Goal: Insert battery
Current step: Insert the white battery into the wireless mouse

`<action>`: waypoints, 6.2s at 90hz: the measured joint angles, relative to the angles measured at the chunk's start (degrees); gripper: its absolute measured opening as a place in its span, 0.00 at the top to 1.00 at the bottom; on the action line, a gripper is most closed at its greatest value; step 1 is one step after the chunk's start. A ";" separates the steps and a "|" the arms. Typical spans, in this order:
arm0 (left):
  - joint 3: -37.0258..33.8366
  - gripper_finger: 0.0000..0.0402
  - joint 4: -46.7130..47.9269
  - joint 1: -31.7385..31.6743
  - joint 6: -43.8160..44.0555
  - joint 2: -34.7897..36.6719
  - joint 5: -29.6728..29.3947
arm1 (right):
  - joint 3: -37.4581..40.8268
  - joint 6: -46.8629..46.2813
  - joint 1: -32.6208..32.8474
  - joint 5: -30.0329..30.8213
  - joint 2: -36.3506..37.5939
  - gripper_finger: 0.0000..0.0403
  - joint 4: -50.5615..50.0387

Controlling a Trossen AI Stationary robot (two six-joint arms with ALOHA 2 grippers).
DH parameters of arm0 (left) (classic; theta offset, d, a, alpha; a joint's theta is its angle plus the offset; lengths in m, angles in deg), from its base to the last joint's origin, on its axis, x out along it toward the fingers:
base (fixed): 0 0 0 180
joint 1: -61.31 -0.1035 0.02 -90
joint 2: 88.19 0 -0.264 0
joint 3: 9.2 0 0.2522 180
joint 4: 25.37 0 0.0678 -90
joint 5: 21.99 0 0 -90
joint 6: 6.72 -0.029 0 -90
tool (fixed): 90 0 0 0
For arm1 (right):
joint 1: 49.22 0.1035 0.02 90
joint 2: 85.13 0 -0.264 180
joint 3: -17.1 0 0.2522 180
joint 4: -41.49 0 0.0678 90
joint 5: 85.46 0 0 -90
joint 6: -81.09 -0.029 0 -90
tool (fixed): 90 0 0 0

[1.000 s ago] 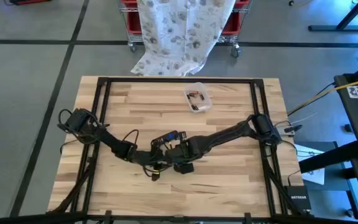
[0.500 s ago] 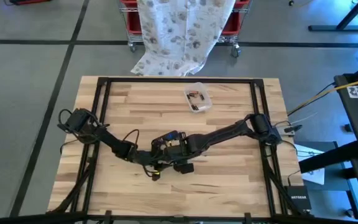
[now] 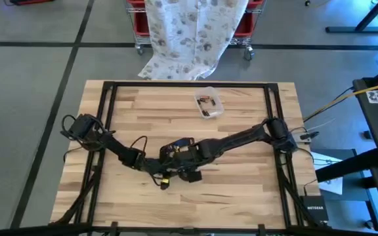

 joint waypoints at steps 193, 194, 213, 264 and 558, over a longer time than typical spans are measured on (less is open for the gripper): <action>-0.02 0.76 12.27 0.37 -3.09 5.99 -2.56 | 7.06 -16.09 8.46 11.88 2.80 0.54 -6.76; -0.02 0.76 12.27 0.37 -3.10 5.99 -2.56 | 7.06 -15.96 8.32 11.77 2.80 0.54 -6.74; -0.02 0.76 12.27 0.39 -3.33 5.99 -2.56 | 7.06 -13.59 5.38 6.96 2.62 0.63 -6.45; -0.02 0.76 12.43 0.44 -3.33 5.99 -2.49 | 7.52 -11.99 2.67 2.87 2.36 0.97 -3.74; 15.23 1.00 22.85 27.32 6.69 -0.58 -17.91 | 3.78 -22.13 23.98 22.76 0.58 0.57 13.41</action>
